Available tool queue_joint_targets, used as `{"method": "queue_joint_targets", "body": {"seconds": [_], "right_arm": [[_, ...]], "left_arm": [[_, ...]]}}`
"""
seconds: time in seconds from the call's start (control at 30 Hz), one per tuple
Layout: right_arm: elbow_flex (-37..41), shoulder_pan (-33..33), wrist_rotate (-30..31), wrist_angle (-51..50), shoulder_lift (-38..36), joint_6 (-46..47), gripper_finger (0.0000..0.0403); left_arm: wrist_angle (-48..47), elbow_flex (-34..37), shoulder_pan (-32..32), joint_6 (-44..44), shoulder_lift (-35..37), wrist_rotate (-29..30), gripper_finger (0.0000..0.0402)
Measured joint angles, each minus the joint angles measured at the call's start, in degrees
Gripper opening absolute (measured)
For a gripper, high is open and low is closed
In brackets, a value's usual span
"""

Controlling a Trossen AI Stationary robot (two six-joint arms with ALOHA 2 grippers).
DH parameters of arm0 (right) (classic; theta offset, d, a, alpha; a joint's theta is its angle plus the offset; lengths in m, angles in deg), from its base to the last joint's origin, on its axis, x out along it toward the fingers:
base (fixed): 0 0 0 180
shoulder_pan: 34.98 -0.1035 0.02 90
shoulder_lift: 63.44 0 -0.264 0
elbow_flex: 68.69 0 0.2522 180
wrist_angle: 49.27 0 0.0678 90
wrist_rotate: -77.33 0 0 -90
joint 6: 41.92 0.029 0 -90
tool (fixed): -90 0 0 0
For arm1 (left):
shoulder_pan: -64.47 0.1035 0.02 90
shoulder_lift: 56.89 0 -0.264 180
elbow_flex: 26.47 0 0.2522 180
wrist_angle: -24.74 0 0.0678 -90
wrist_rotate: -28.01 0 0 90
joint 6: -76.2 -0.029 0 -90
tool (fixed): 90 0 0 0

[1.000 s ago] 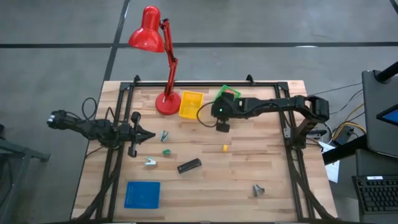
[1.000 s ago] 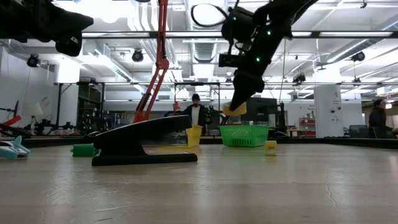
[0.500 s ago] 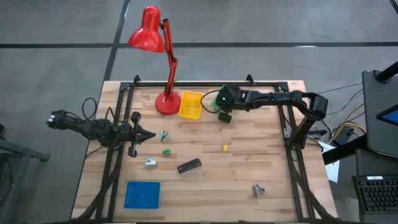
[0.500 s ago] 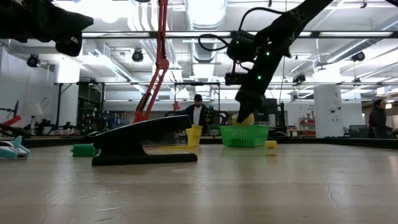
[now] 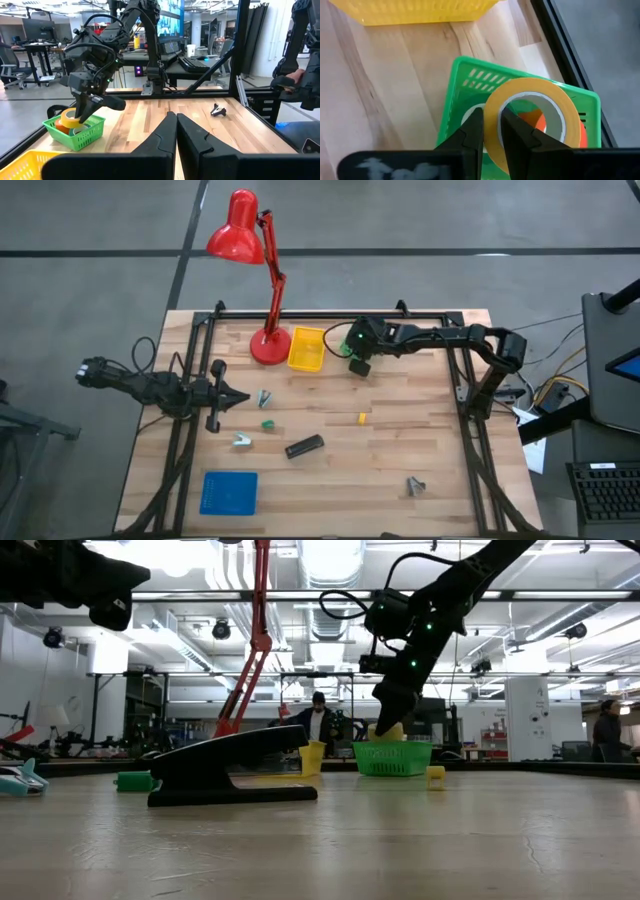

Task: Pick and place Stapler, Stapler remover, tape
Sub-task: Put the yellow tape into the green bin

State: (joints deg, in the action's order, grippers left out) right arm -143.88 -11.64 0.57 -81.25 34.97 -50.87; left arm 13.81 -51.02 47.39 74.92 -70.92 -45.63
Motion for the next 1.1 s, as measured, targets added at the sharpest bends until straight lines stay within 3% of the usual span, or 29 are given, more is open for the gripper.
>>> {"method": "queue_joint_targets", "body": {"seconds": [1.1], "right_arm": [[3.58, 0.07, -1.73, 5.62, 0.07, 4.49, 0.0063]], "left_arm": [[-0.11, 0.00, 0.01, -0.01, -0.01, 0.01, 0.0014]]}}
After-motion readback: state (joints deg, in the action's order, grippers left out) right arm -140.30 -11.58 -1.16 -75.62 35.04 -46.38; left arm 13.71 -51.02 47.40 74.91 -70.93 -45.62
